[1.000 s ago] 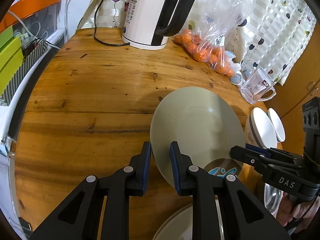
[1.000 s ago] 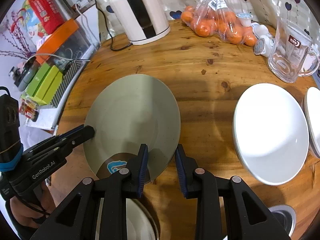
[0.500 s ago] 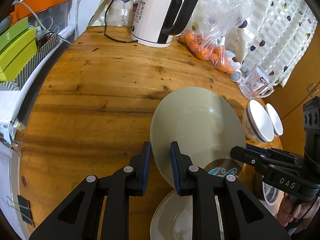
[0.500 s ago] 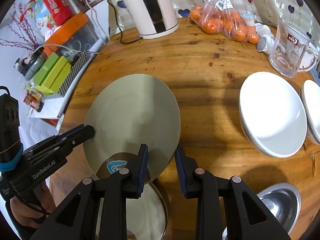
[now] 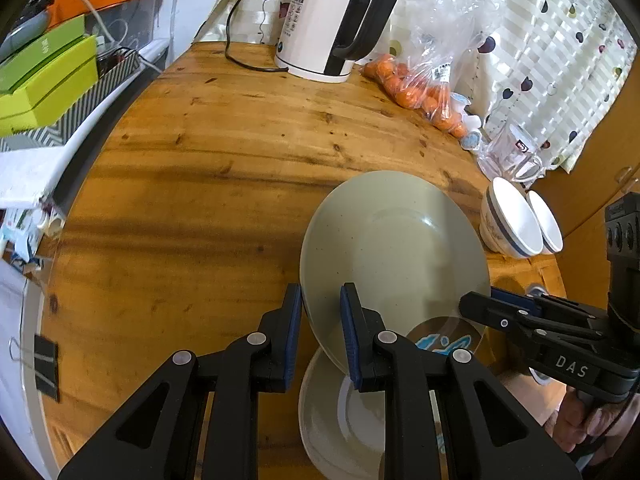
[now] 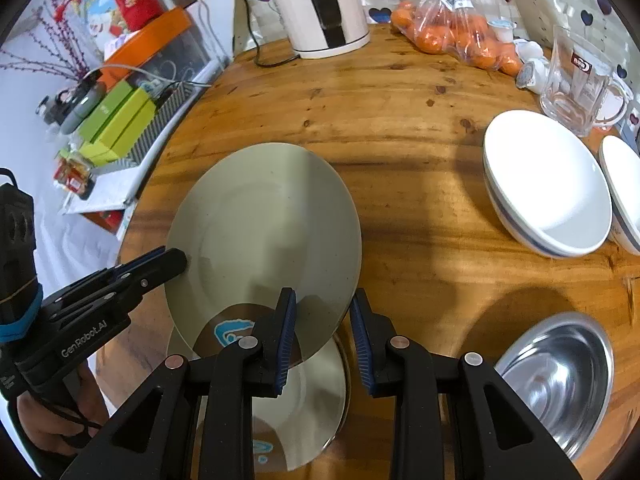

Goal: Organize plates and bowls

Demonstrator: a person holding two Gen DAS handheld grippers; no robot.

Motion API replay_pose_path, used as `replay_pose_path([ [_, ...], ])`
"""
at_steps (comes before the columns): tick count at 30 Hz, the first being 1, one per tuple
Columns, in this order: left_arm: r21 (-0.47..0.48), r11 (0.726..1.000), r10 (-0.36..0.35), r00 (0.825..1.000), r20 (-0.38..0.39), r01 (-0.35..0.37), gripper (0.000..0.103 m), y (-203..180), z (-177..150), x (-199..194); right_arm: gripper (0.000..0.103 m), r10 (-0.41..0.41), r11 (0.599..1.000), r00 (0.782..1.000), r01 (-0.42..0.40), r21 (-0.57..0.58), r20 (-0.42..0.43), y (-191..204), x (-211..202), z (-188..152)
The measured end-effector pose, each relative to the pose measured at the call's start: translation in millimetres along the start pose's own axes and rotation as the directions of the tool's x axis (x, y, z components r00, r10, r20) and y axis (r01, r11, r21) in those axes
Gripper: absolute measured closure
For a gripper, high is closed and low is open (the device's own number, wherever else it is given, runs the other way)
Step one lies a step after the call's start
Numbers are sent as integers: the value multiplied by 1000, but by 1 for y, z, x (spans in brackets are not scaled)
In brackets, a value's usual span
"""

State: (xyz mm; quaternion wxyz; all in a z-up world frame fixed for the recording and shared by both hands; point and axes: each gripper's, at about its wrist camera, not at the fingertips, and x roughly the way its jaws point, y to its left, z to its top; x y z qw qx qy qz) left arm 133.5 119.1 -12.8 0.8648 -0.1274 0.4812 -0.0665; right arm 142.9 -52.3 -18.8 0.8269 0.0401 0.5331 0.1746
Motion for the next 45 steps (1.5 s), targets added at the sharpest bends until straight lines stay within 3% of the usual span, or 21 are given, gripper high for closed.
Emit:
replay_pose_path([
  [20,-49,999,21,1000,-18,-22,82,-5,-57,-24,76,7,999,999,-9,-43,-32,9,-14,-50],
  [45,-78,995,51,997,-51,-55,82,-8,-84,-26,73,-18,994,999,13,-110,-40,16,-13,-67],
])
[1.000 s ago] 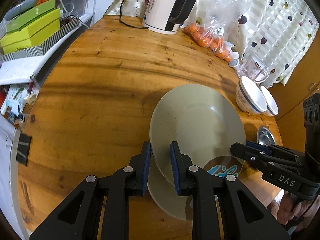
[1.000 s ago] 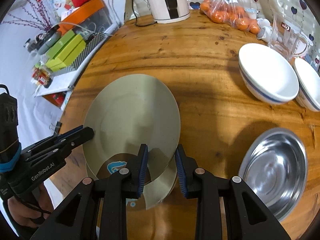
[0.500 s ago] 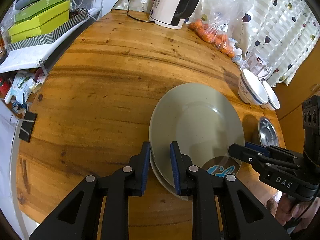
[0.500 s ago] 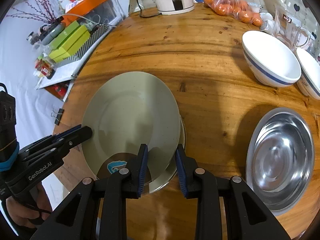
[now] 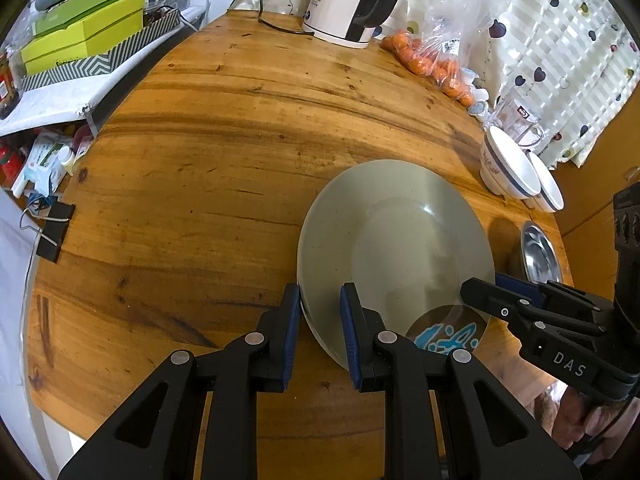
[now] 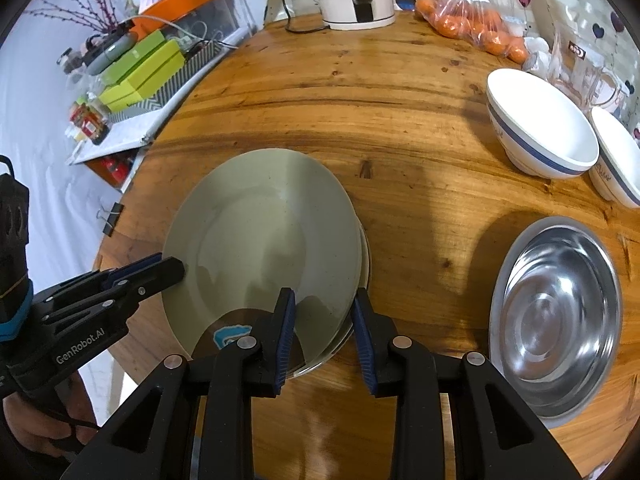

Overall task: Organize plates and bowls
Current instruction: 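Hold the stacked beige plates with both grippers and carry them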

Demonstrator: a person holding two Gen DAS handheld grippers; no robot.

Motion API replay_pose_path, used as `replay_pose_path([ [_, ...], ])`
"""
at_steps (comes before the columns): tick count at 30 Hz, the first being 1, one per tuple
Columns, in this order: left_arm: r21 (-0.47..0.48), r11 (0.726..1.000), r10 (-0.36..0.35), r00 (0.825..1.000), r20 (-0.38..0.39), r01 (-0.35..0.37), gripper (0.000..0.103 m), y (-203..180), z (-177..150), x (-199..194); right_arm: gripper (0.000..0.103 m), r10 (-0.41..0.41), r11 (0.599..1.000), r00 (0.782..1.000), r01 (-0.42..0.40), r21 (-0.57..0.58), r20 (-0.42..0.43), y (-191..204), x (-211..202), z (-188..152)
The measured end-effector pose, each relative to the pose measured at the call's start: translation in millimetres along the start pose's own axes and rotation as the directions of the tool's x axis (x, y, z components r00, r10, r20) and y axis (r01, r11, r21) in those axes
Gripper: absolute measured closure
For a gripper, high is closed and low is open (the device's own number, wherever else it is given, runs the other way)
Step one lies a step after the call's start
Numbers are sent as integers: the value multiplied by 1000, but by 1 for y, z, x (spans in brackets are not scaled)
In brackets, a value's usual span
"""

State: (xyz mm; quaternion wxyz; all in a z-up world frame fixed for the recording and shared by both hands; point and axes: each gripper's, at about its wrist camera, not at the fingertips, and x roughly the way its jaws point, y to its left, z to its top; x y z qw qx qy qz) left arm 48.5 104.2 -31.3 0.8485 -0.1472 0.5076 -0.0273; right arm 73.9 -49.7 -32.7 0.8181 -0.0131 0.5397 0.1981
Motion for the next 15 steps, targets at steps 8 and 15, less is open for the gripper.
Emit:
replay_pose_path([
  [8,-3,1000,-8,1000,-1,8,82,1,-1,1,72,-18,1000,1000,18,-25,5,2,0,-1],
  [15,-12,1000,-22,1000,12,22,82,2,0,-2,72,-20,1000,1000,20,-22,15,-1,-2,0],
])
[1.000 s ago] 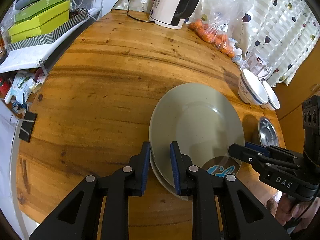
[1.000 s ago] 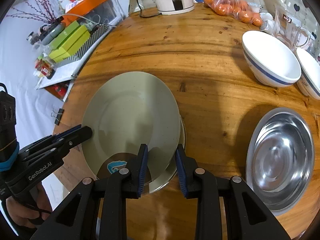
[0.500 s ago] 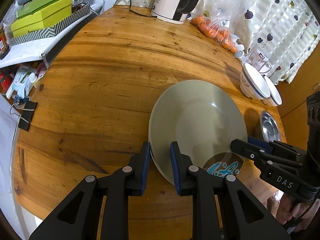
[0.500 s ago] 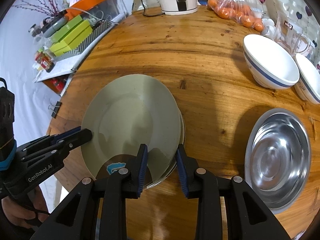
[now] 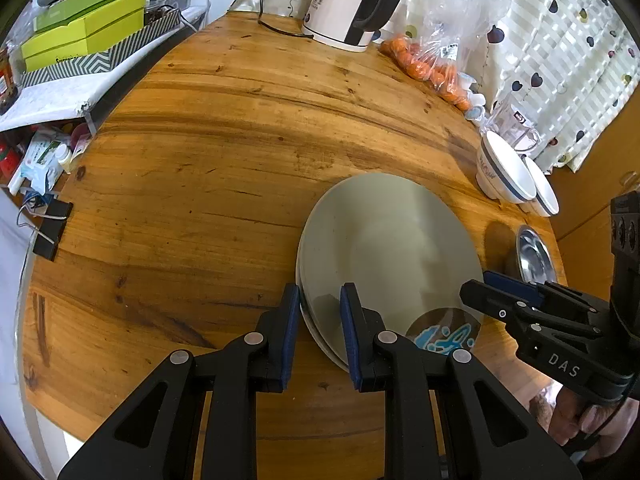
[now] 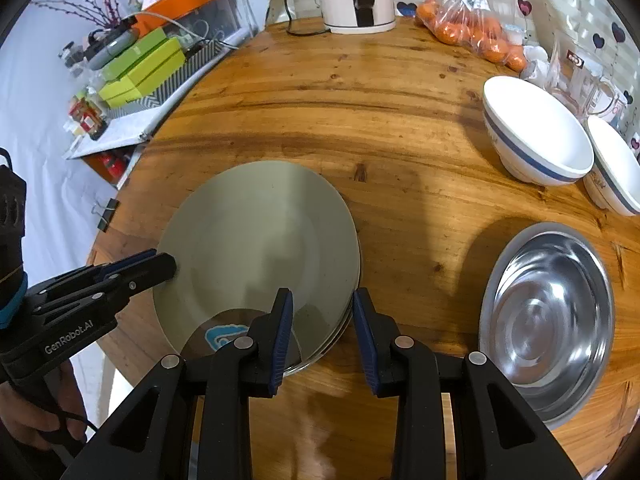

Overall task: Organize plates and bowls
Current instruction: 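Hold the stacked beige plates with both grippers and carry them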

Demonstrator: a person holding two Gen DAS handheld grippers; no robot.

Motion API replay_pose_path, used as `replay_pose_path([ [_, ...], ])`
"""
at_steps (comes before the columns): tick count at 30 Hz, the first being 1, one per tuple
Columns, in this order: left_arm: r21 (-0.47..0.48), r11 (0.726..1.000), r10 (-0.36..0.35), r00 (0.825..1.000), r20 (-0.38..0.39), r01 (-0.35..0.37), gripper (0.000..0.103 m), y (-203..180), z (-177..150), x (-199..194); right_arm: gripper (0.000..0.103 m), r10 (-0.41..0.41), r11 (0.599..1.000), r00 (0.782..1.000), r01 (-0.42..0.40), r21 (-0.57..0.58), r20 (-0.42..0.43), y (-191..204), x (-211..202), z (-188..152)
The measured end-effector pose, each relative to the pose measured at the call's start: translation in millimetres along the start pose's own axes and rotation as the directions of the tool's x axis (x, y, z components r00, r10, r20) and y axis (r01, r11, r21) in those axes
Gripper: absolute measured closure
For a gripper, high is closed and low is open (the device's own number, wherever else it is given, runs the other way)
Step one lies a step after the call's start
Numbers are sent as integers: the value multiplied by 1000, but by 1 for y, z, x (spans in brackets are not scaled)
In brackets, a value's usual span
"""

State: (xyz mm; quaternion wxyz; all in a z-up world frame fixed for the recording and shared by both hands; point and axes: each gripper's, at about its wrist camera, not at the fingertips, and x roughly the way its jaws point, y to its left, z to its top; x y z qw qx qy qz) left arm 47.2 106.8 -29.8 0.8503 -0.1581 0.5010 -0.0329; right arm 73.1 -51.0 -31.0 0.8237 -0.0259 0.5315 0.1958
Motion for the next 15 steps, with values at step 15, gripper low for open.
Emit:
replay_pose_path([
  [15,16,1000,20,999,30,-20,82,-3,8,1,77,17,1000,999,-18,21,30,-7,-2,2],
])
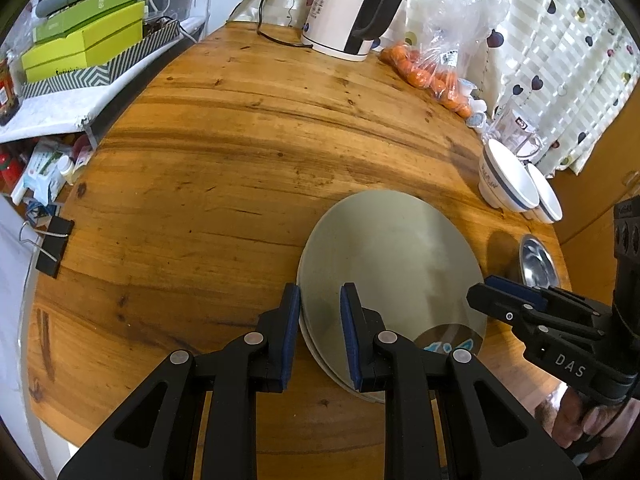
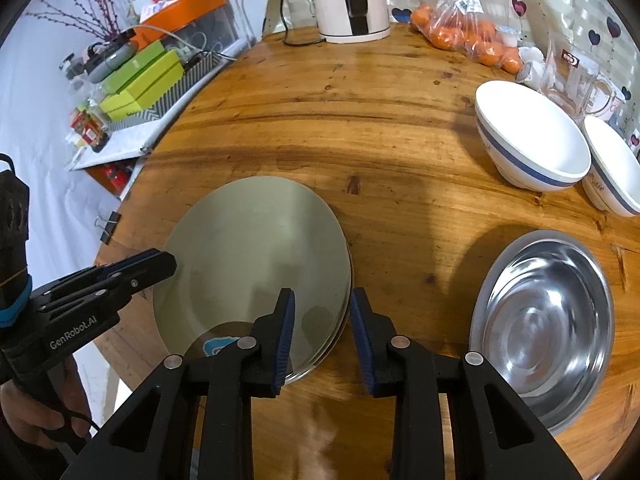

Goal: Organize plates and bowls

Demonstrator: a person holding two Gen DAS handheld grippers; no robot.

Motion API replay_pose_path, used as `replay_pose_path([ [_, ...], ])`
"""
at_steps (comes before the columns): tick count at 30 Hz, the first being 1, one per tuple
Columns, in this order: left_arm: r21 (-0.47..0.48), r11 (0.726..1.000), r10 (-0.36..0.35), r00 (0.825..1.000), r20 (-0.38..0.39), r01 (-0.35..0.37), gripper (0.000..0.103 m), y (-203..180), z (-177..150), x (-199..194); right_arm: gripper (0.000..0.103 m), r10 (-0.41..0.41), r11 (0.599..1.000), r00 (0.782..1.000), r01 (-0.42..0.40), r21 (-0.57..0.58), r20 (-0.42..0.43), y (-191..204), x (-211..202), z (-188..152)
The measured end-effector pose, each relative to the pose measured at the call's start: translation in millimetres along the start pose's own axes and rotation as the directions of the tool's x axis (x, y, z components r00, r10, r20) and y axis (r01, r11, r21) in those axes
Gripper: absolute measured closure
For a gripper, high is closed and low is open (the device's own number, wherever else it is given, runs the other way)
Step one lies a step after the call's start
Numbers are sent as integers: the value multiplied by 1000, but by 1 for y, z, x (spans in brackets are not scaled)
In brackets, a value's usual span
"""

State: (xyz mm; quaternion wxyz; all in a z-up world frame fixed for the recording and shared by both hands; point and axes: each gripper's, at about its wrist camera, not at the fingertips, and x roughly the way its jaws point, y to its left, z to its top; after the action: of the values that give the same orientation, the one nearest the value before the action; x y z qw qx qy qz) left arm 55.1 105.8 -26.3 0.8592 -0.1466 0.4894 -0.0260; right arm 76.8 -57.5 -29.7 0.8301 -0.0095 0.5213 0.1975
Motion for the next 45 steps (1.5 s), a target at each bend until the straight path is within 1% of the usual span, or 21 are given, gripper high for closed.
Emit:
replay_pose_path([
  [9,15,1000,27,1000,-3,-27,82,-5,-2,-1,77,-2,1000,1000,2,-5,-1,1,0,0],
  [13,14,1000,26,1000,-2,-26,82,-5,-3,-2,77,9,1000,1000,-9,2,-1,-1,0,0],
  [23,24,998,62,996,59,-63,81,-11,0,-21,77,15,1000,999,-15,0,44,-7,-17,1],
  [35,52,998,33,995,94,-38,81,-26,-3,-35,77,37,999,996,-35,-22,87,-5,-39,-3],
  [45,78,996,24,991,135,-35,81,-41,9,-50,72,39,999,990,-35,-30,138,-14,-64,-2],
])
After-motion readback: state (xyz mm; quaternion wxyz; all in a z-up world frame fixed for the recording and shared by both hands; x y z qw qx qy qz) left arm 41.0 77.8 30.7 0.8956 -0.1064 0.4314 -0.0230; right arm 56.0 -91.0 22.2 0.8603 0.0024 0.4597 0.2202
